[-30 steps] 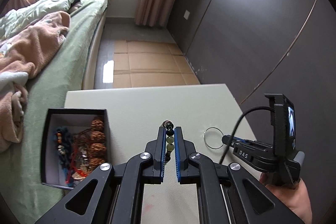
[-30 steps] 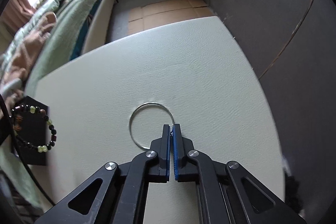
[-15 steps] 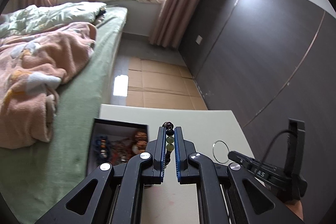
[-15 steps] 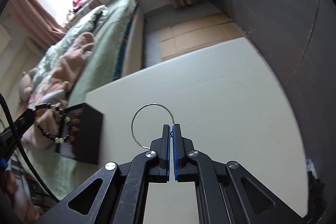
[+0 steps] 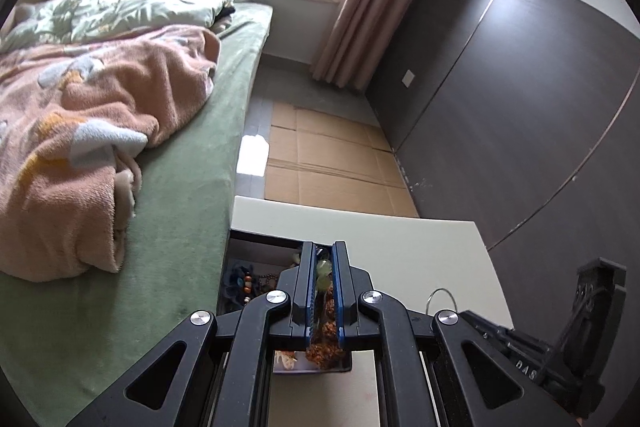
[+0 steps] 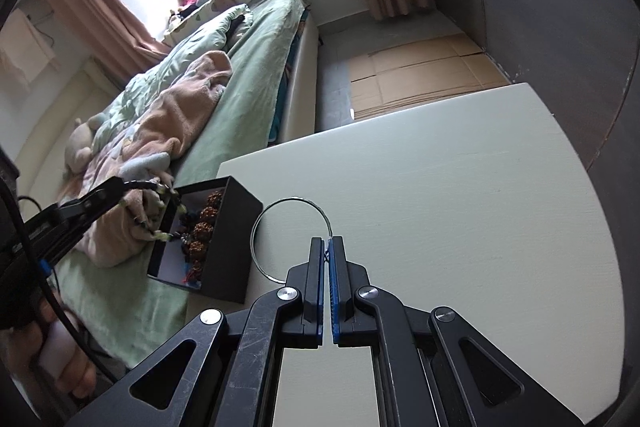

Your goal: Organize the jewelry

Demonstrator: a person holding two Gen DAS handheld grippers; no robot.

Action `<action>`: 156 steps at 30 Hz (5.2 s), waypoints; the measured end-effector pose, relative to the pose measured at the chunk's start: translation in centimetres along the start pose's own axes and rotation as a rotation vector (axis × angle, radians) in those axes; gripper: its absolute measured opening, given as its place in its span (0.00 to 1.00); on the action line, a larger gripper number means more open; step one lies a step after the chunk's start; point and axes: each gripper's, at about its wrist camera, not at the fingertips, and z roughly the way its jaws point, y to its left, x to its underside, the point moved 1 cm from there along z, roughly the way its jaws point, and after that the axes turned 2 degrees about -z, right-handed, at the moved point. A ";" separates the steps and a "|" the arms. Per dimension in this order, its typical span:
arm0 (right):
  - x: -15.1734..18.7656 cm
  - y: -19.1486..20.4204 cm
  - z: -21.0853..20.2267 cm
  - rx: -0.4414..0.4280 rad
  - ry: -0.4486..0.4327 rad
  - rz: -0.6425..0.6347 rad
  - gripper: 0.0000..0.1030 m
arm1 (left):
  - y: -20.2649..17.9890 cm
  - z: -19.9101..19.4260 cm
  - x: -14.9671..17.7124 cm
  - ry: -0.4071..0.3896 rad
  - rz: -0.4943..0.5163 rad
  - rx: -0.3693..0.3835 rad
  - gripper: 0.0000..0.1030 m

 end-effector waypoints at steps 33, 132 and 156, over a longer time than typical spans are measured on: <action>-0.7 8.8 4.6 -0.223 -0.026 -0.069 0.62 | 4.4 -3.0 -1.7 -0.026 -0.157 -0.003 0.79; 5.4 -0.6 -13.7 0.103 -0.098 -0.076 1.00 | -8.6 -12.4 8.4 -0.242 0.185 -0.142 1.00; 5.2 -0.8 -13.3 0.109 -0.097 -0.068 1.00 | -8.3 -12.0 8.3 -0.233 0.186 -0.141 1.00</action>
